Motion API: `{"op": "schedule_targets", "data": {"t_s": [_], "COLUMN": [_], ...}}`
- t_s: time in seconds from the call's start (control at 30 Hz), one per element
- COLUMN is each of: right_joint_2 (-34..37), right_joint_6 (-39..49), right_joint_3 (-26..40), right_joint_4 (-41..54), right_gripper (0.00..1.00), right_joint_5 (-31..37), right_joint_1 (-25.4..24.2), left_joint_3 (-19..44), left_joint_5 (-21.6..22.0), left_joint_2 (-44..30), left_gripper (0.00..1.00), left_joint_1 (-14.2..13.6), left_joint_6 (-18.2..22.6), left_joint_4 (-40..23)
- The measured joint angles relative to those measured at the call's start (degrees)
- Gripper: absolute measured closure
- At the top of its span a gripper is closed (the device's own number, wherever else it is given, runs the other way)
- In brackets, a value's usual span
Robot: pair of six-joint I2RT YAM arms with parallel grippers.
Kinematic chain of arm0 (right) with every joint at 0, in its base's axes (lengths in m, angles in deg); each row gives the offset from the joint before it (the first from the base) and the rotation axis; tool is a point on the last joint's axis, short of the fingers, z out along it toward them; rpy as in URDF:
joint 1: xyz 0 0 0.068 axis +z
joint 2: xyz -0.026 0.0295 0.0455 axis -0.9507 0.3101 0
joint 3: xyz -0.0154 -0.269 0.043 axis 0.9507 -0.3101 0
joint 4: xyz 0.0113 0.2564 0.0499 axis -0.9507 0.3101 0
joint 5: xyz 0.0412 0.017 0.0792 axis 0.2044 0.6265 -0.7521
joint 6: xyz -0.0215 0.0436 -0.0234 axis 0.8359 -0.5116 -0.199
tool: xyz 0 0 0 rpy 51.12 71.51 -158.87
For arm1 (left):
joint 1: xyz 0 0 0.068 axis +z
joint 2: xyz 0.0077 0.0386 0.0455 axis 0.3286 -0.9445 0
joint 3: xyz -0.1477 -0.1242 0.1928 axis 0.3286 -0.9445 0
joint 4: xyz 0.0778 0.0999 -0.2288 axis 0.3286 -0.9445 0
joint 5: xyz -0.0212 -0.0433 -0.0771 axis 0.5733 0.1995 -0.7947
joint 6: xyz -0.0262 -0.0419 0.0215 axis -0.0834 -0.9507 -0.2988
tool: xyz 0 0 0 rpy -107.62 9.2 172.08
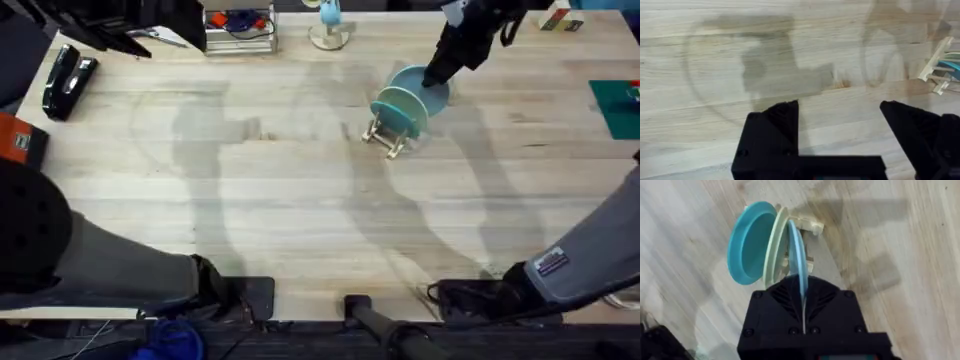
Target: Pick up the plates from the table one by one and place each into a slot on the dish rack.
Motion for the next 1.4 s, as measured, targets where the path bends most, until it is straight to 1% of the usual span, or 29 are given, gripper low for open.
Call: {"op": "schedule_targets", "data": {"t_s": [0.27,1.0,1.4], "right_joint_2": [0.0,0.0,0.0], "right_joint_6": [-2.1,-2.3,-6.6], "right_joint_3": [0.0,0.0,0.0], "right_joint_4": [0.0,0.0,0.2], "right_gripper": [0.970,0.970,0.969], "right_joint_5": [0.0,0.0,-0.1], "right_joint_1": [0.0,0.0,0.0], "left_joint_3": [0.0,0.0,0.0], "left_joint_5": [0.0,0.0,0.0], "left_joint_2": [0.0,0.0,0.0], "left_gripper": [0.007,0.008,0.006], "left_joint_1": [0.0,0.0,0.0], "left_joint_6": [0.0,0.0,0.0], "left_joint_4": [0.0,0.0,0.0]}}
